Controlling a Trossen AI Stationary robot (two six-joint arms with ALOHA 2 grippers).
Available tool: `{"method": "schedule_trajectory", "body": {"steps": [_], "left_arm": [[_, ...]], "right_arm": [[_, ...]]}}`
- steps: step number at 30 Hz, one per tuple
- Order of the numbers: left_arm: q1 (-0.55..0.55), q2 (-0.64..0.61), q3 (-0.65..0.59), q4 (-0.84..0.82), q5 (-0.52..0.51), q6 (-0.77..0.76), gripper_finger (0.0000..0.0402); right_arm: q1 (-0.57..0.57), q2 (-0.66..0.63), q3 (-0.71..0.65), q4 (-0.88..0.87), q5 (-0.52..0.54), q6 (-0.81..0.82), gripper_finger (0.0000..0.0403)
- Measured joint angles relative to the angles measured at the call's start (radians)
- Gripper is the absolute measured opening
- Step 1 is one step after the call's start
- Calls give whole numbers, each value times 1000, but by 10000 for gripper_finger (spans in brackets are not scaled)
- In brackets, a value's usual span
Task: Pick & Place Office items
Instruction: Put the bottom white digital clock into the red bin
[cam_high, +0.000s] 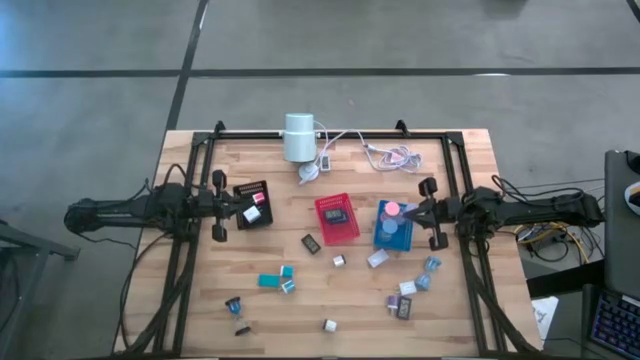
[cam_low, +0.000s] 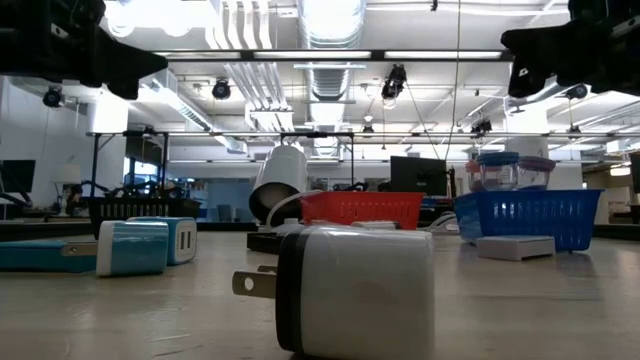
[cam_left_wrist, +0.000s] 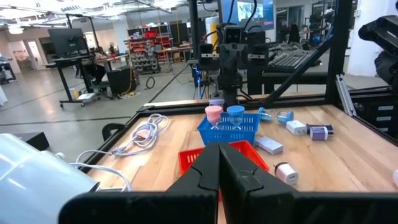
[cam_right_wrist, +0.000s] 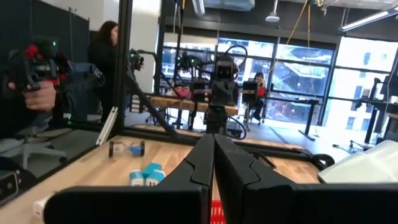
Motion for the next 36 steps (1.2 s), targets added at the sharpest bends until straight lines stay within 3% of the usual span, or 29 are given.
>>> {"method": "schedule_trajectory", "body": {"steps": [21,29,36], "left_arm": [[0,0,0,12,-1,-7,5],[0,0,0,11,0,-16,5],[0,0,0,11,0,-3,5]], "right_arm": [[-1,59,40,-66,83,12,8],[0,130,266,-426,184,111,8],[8,246,503,-796,190,193,8]]}}
